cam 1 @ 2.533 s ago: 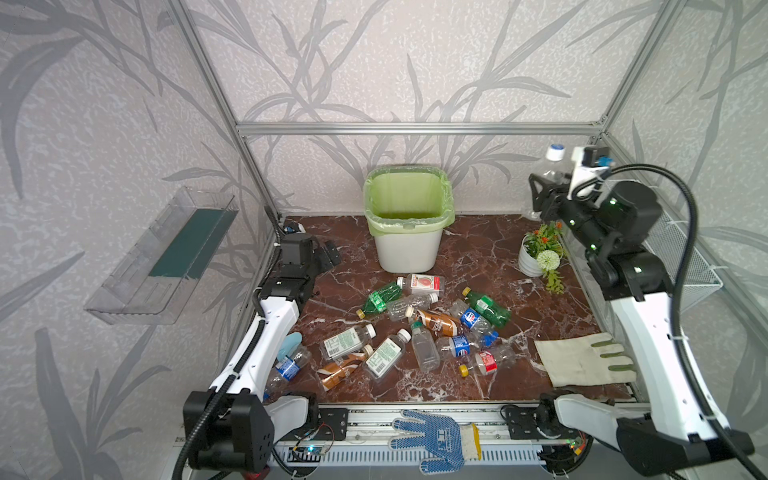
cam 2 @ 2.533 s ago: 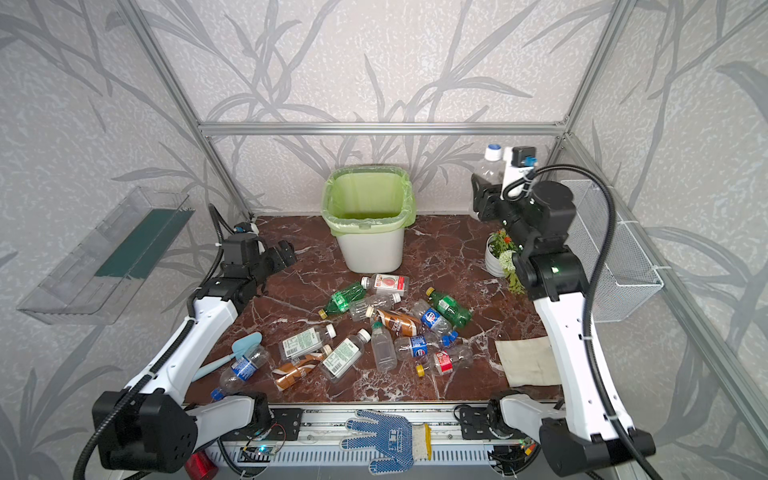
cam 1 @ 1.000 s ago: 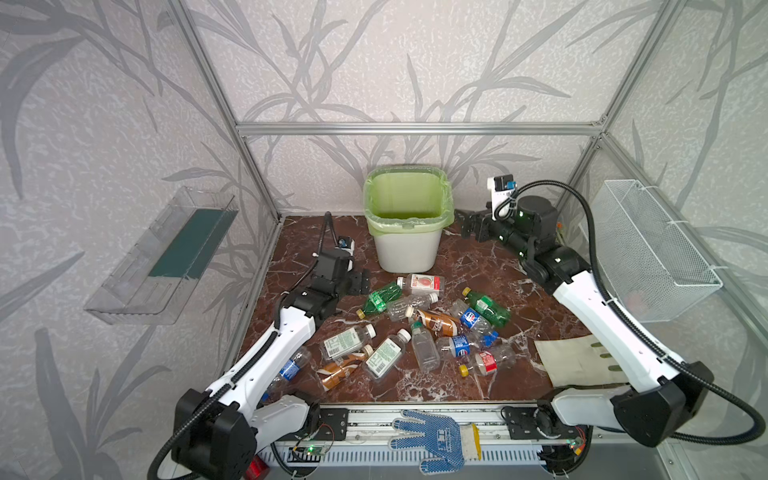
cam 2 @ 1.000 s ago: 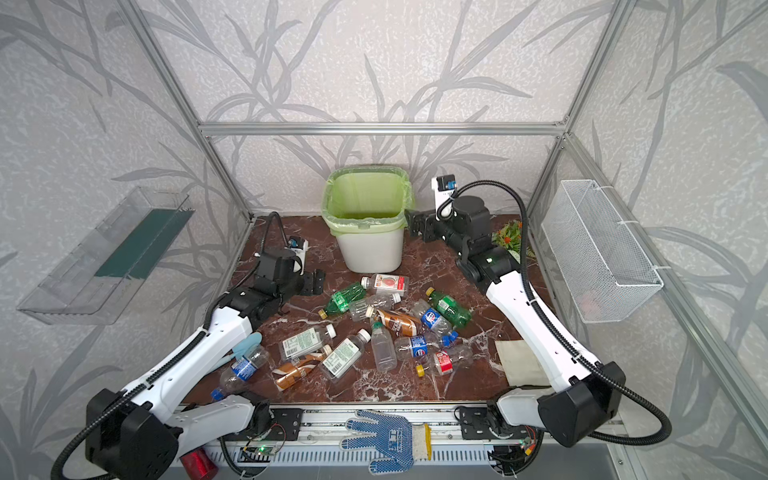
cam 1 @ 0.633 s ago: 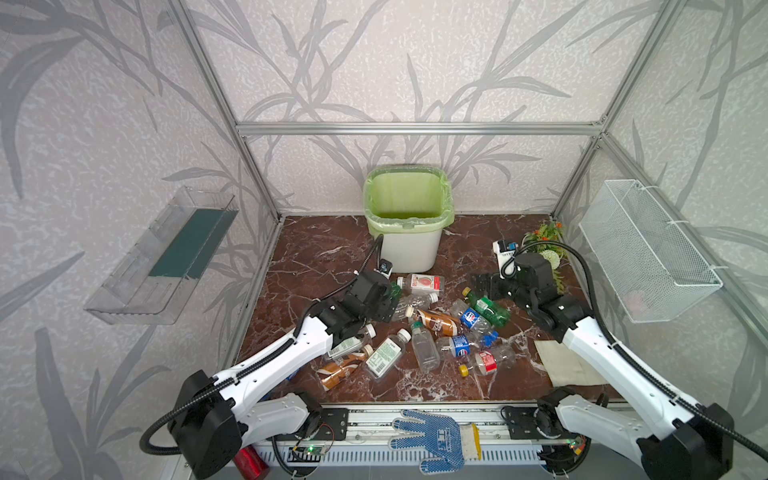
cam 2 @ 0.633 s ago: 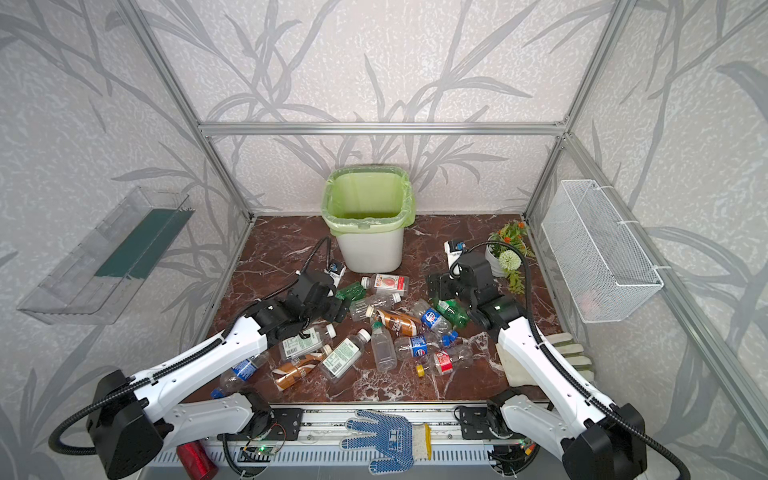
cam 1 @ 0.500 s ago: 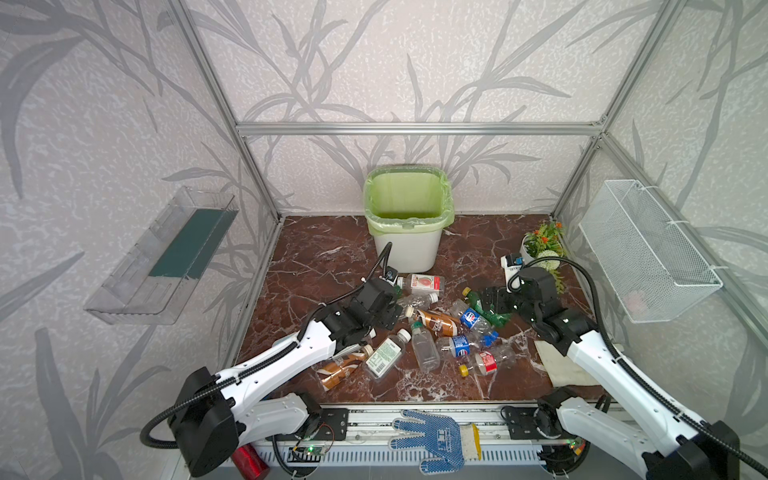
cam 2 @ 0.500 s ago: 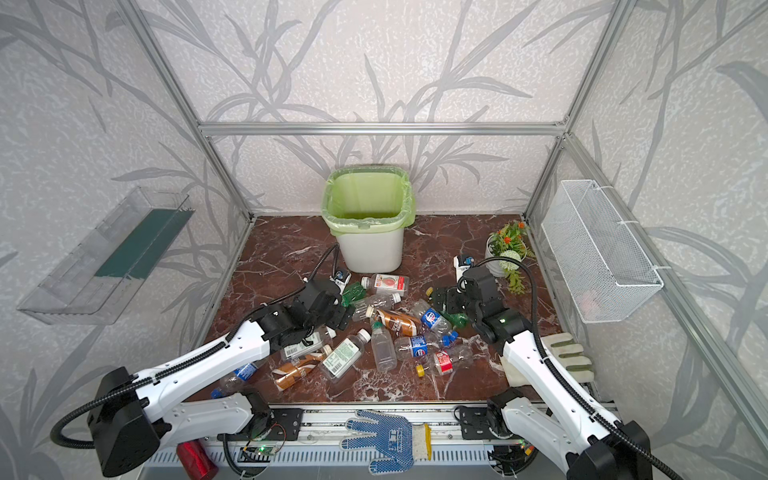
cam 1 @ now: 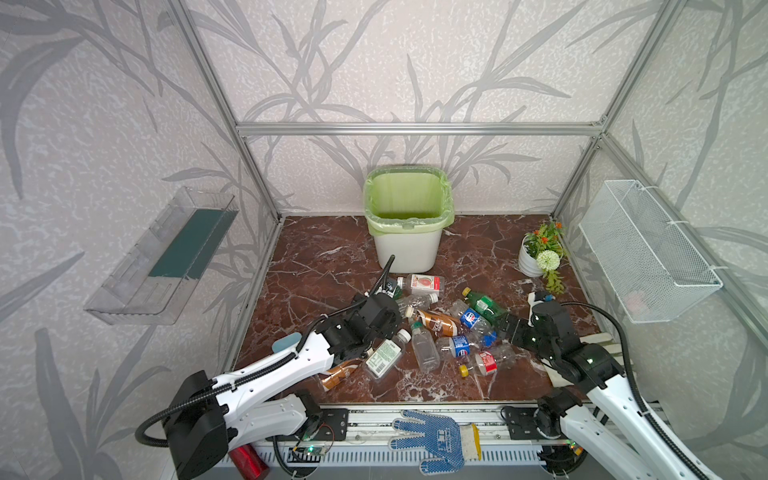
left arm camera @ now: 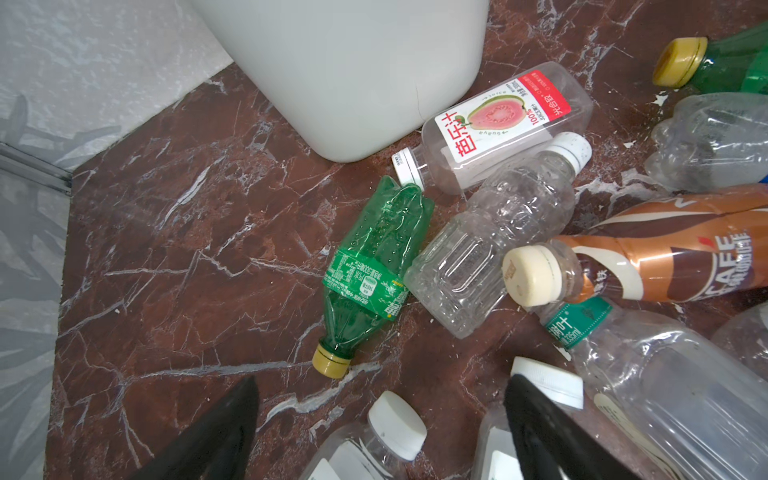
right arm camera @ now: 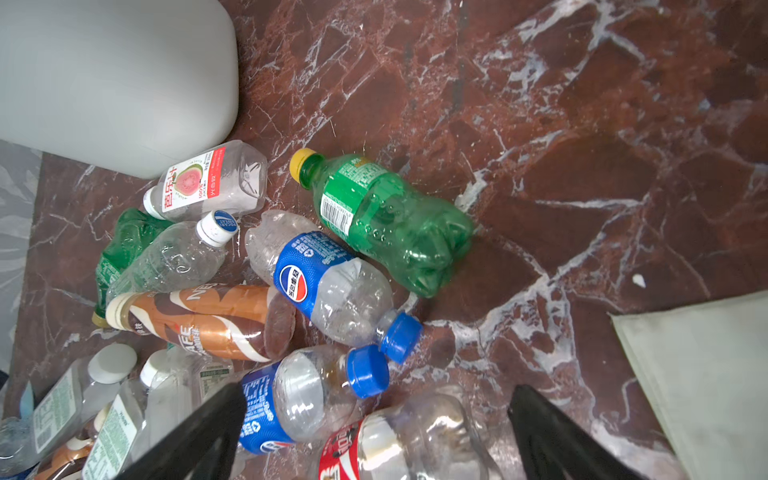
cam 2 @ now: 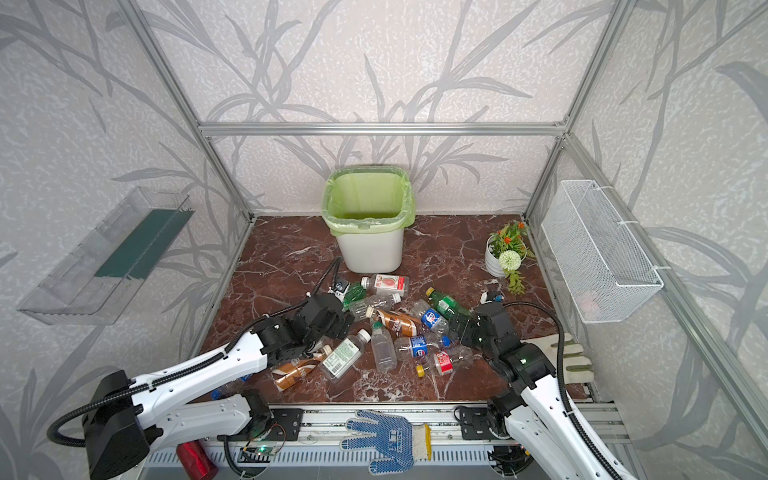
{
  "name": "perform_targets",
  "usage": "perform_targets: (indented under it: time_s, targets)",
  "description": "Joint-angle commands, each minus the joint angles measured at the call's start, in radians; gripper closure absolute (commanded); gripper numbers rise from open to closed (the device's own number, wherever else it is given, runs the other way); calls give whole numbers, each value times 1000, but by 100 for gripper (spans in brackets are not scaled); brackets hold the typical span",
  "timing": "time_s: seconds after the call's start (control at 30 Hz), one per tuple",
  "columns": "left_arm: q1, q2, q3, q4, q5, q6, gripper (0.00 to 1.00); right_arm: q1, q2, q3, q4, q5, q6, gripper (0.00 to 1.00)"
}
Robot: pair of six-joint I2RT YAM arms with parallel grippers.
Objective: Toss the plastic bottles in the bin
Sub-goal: 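Lower both grippers into the bottle pile, right gripper grasping a crushed clear bottle, then lift the crushed clear bottle over the bin and open the right gripper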
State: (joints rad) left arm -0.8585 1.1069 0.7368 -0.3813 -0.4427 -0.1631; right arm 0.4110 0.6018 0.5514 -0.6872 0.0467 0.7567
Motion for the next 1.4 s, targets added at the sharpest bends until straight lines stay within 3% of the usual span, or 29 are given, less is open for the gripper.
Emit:
perform_targets:
  time_s: [0.0, 0.2, 0.5, 1.03, 1.37]
  targets:
    - [-2, -33, -20, 27, -48, -17, 7, 32, -19, -25, -104, -29, 168, 2]
    - [-3, -58, -39, 45, -72, -5, 6, 84, -3, -50, -160, -67, 301, 2]
    - [-2, -57, -47, 53, -74, 18, 6, 162, -14, -188, -13, -75, 489, 5]
    - [-3, -56, -40, 15, -120, 5, 4, 169, 74, -289, 122, -46, 589, 18]
    - [-1, -48, -48, 10, -153, -24, 3, 169, 25, -312, 156, -39, 555, 41]
